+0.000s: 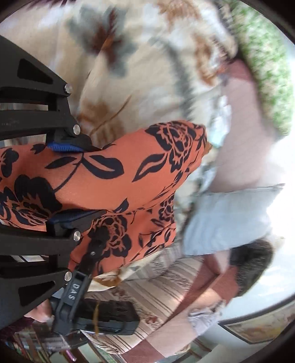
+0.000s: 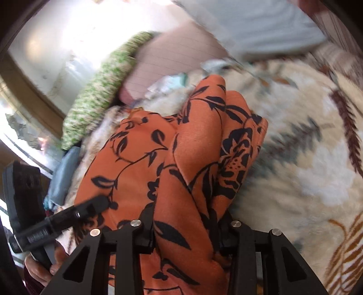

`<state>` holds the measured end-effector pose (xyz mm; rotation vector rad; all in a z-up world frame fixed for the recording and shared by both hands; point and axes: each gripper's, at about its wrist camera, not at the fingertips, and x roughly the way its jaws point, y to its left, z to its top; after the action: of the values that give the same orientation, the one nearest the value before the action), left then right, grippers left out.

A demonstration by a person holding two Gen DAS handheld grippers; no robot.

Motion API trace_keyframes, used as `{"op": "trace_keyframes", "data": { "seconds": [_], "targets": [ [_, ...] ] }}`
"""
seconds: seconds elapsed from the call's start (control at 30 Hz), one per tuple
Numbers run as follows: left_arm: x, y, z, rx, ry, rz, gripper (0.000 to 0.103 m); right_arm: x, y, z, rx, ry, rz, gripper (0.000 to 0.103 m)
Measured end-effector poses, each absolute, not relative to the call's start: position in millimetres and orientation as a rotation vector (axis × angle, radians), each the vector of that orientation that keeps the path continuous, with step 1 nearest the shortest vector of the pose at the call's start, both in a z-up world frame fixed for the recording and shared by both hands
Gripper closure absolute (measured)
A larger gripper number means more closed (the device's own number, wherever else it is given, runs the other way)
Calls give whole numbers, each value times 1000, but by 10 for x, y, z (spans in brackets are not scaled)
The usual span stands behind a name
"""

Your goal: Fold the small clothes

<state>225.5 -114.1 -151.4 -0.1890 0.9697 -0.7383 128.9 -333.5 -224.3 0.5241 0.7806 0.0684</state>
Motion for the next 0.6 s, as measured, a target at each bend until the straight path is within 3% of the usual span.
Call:
{"op": "trace_keyframes", "data": {
  "seconds": [0.2,0.33,0.43,0.47,0.53,0.57,0.6],
  "targets": [
    [2355,-564,-1284,-203,874,-624,60,1515,-2842,-1982,535,653,172,64],
    [2604,-368,-1597,-227,955,-538,58,1831,-2563,-2129,532,700,184,64],
    [2851,-346,-2074,-207,1109,-419,50,2076,-2475,-2358,518,785,136,64],
    [2907,-369,-2197,-206,1164,-373,39,2151,-2472,-2465,521,826,110,62],
    [2940,-322,-2309,-269,1199,-343,29,2272,-2514,-2686,555,909,67,45],
    [2940,-309,-2291,-276,1204,-336,28,2276,-2539,-2697,564,909,55,39],
    [2939,-314,-2249,-257,1208,-335,28,2268,-2558,-2659,565,900,55,39]
  ]
}}
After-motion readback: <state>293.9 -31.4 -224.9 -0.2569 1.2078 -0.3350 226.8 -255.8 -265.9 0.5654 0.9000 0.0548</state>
